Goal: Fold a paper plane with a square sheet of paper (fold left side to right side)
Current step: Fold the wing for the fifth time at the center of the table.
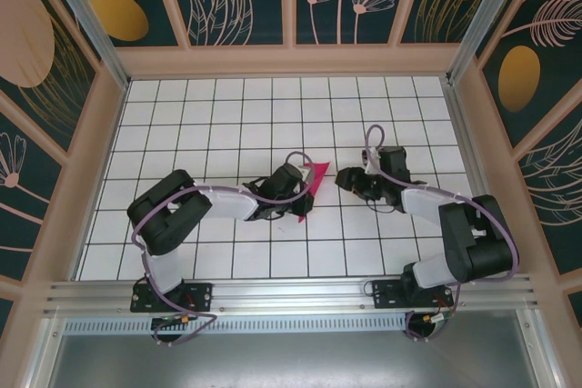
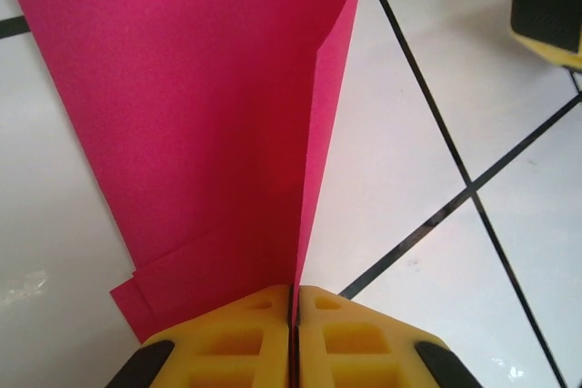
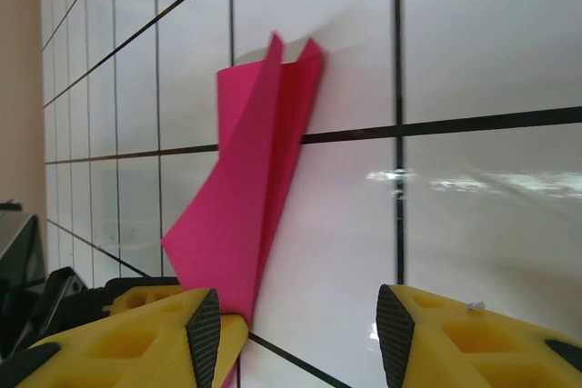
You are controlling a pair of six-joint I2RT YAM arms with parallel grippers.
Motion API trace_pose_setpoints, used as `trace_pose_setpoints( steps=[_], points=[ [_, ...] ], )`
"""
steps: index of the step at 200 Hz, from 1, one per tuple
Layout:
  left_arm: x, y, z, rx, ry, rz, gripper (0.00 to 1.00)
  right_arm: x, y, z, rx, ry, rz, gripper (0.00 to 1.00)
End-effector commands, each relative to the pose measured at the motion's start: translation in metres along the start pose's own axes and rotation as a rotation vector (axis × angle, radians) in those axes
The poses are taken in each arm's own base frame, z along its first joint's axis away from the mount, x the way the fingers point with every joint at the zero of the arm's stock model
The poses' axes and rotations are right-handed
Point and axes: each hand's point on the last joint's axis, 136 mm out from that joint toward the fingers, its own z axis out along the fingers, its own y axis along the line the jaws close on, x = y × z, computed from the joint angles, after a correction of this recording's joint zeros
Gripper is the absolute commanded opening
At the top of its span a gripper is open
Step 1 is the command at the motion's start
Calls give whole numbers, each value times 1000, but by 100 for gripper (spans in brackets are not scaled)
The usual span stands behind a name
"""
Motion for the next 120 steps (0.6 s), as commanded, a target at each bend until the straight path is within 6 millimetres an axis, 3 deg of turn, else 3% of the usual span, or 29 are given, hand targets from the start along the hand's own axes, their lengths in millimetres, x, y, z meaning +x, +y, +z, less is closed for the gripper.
trace_pose_setpoints(
  steps=[1,52,120],
  points=[
    [-4,-19,-4,132,3,-35,10,-7,15,7,-46,-47,-44,52],
    [-11,-12,-3,157,1,-93,4,-8,21,29,-56,-27,-47,49],
    [-7,-9,11,176,37,-153,0,-2,10,46,-29,7,-9,46]
  ],
)
